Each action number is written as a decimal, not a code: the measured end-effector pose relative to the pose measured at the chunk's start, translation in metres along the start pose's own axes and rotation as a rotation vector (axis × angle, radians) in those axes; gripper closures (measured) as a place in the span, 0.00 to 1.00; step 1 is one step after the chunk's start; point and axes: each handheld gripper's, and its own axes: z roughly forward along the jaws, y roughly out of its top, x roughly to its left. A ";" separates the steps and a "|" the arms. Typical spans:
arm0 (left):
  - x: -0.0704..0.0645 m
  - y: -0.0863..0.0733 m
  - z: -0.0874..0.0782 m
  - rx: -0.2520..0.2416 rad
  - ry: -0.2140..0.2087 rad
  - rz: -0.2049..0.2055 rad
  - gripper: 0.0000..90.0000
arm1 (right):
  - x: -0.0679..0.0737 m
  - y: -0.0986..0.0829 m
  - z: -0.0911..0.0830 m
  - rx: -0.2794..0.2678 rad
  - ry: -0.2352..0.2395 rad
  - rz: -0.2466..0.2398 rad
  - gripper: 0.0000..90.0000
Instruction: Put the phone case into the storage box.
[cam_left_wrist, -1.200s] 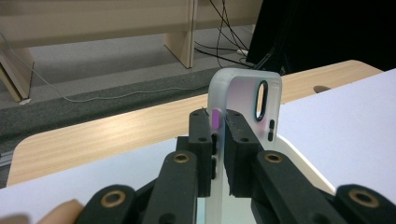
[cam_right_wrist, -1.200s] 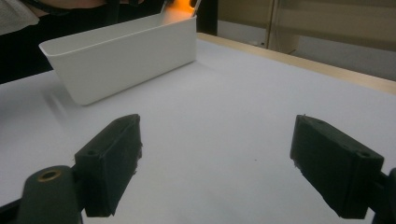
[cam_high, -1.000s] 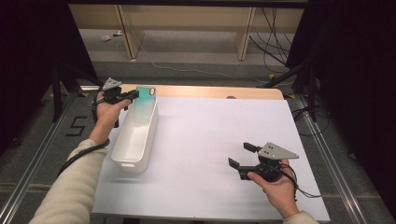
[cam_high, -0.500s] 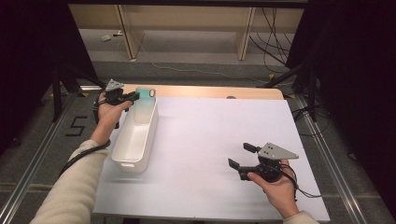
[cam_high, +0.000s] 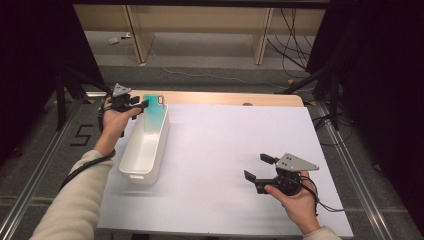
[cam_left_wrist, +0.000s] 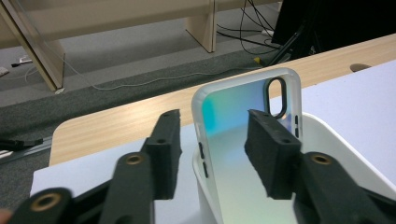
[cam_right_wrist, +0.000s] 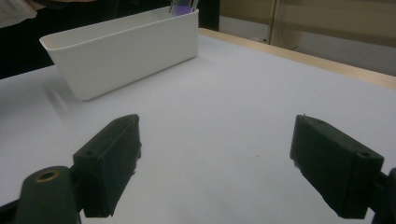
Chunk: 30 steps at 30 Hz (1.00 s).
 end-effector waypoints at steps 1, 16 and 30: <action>0.001 0.000 -0.001 -0.001 -0.003 0.006 0.54 | 0.000 0.000 0.000 -0.012 -0.007 -0.009 0.19; -0.007 0.010 -0.037 -0.042 -0.013 -0.043 0.24 | 0.001 0.001 0.000 -0.020 0.006 0.016 0.19; -0.024 -0.001 -0.072 -0.049 -0.001 -0.041 0.00 | 0.000 0.001 0.000 -0.025 0.004 0.005 0.19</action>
